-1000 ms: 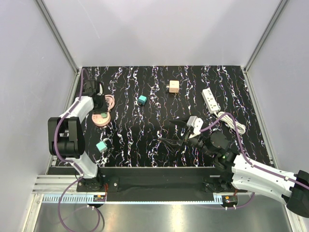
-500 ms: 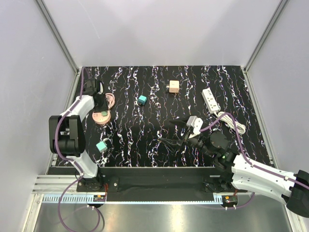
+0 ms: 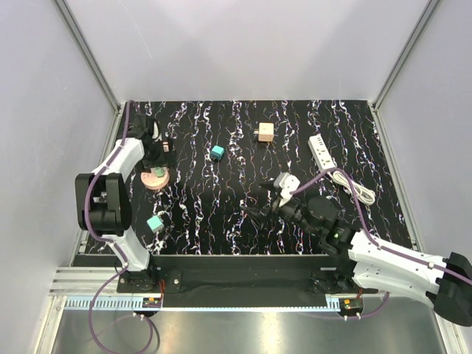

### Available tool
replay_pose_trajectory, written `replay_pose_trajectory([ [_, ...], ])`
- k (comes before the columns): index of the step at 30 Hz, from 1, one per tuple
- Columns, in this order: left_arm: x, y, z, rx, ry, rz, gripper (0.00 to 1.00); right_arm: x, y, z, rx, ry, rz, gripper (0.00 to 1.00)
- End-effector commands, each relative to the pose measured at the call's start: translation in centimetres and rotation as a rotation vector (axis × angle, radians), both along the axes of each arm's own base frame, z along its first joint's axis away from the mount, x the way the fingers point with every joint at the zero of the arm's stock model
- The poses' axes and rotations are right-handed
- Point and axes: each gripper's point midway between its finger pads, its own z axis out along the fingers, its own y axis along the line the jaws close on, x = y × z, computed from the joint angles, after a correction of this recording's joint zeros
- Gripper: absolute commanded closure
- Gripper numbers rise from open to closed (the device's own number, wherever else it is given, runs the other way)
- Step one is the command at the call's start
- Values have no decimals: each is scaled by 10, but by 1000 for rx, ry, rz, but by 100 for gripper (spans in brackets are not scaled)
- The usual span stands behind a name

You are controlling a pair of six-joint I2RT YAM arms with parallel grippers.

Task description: Insert the plug

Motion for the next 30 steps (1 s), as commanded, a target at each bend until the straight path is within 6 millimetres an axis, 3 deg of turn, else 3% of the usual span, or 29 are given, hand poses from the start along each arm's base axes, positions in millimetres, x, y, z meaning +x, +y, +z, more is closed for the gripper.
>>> replay_pose_trajectory([
  [1,8,-12,47,-57,-116,-27,1,35,-13,12,-29,50,-213,0],
  [2,6,-13,61,-63,-152,-25,1,49,-17,34,6,77,-294,0],
  [3,5,-13,69,-68,-175,-21,1,59,-25,18,-61,152,-378,0],
  [4,3,-22,77,-72,-199,-40,1,86,-41,3,-116,200,-533,0],
  [6,-4,-37,102,-79,-271,-75,1,113,-49,-5,-144,332,-626,0],
  [7,-8,-43,110,-86,-296,-94,1,138,-67,-8,-115,405,-656,0],
  [8,-17,-58,124,-93,-338,-138,1,154,-68,6,-44,455,-665,0],
  [9,-21,-68,128,-98,-364,-174,1,167,-75,3,-45,490,-685,0],
  [10,-27,-75,132,-88,-388,-206,1,184,-75,-16,-86,530,-707,0],
  [11,-42,-92,134,-98,-409,-266,1,207,-85,1,-80,497,-746,0],
  [12,-46,-102,138,-118,-440,-308,1,223,-86,-27,-159,537,-777,0],
  [13,-52,-105,139,-127,-452,-318,1,236,-91,-31,-191,536,-812,0],
  [14,-64,-111,146,-153,-482,-343,1,256,-97,-15,-192,507,-835,1],
  [15,-72,-115,138,-181,-478,-368,1,268,-97,-42,-263,548,-841,0],
  [17,-84,-112,145,-190,-526,-362,1,288,-95,-41,-290,540,-811,2],
  [18,-85,-113,148,-200,-554,-369,1,297,-92,-65,-335,576,-800,2],
  [19,-91,-110,138,-196,-542,-355,1,303,-89,-70,-347,589,-787,2],
  [20,-95,-108,145,-196,-573,-350,1,314,-86,-64,-348,569,-786,3],
  [21,-97,-110,146,-213,-590,-357,1,321,-85,-83,-386,583,-785,4],
  [23,-104,-114,145,-239,-609,-376,1,336,-81,-86,-414,545,-778,3],
  [24,-105,-117,149,-254,-627,-392,1,343,-77,-104,-441,554,-767,3],
  [26,-109,-116,147,-249,-644,-404,1,356,-70,-104,-441,528,-752,3],
  [28,-110,-115,147,-249,-655,-401,1,368,-71,-124,-492,518,-759,3],
  [29,-110,-116,147,-252,-658,-402,2,376,-69,-119,-492,493,-765,3],
  [30,-111,-117,145,-259,-650,-407,2,382,-72,-135,-520,500,-794,3],
])
